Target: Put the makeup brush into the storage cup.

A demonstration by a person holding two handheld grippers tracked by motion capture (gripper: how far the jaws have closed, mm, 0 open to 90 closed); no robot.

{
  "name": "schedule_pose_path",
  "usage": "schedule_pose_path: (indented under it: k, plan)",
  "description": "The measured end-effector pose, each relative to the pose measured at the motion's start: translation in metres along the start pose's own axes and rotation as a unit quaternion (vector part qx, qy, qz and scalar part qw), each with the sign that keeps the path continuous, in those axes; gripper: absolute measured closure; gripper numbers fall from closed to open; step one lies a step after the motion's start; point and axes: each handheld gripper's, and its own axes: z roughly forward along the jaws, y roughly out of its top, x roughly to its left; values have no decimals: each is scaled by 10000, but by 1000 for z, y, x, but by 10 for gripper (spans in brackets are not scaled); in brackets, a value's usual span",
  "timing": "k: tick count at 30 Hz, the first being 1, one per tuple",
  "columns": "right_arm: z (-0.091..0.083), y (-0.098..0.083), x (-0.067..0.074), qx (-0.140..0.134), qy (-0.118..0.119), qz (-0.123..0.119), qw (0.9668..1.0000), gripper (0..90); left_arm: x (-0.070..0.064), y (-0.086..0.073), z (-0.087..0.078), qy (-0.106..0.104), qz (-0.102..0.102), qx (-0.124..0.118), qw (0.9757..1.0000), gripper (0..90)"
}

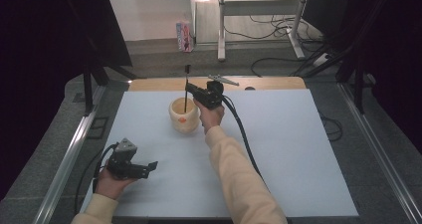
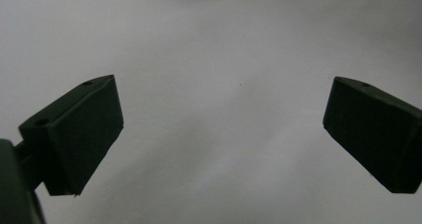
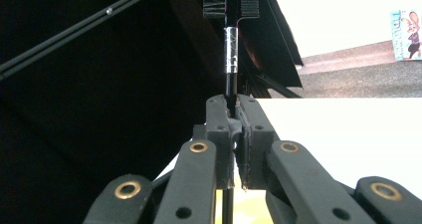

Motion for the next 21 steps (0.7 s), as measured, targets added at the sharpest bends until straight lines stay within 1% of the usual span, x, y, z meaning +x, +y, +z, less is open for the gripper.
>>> schedule_pose_path:
  k: [9, 10, 12, 13, 15, 16, 17, 18, 21]
  plan:
    - [-1, -5, 0, 53, 39, -33, 10000, 838, 0, 0, 0, -7, 9, 13, 10000, 31]
    - [-1, -5, 0, 42, 71, -25, 10000, 807, 0, 0, 0, -7, 8, 16, 10000, 31]
    - [0, -5, 0, 69, 157, 28, 9998, 491, 0, 0, 0, -10, 8, 20, 10000, 31]
    - [0, -5, 1, 68, 128, 14, 9999, 411, 0, 0, 0, -12, 7, 19, 10000, 31]
    - [-2, -4, 4, 91, 107, -89, 9999, 337, 0, 0, 0, -10, 16, 29, 10000, 31]
    - [-5, -1, 5, 37, 160, -44, 9999, 304, 0, 0, 1, -17, 4, 28, 10000, 31]
    - [-5, -1, 5, 37, 160, -44, 9999, 304, 0, 0, 1, -15, 9, 30, 10000, 31]
    - [-6, 0, 6, -26, 205, -6, 9998, 294, 0, 0, 1, -9, 19, 31, 10000, 31]
    - [-10, 5, 8, -59, 278, -101, 9995, 278, -1, 0, 1, -17, 19, 36, 10000, 31]
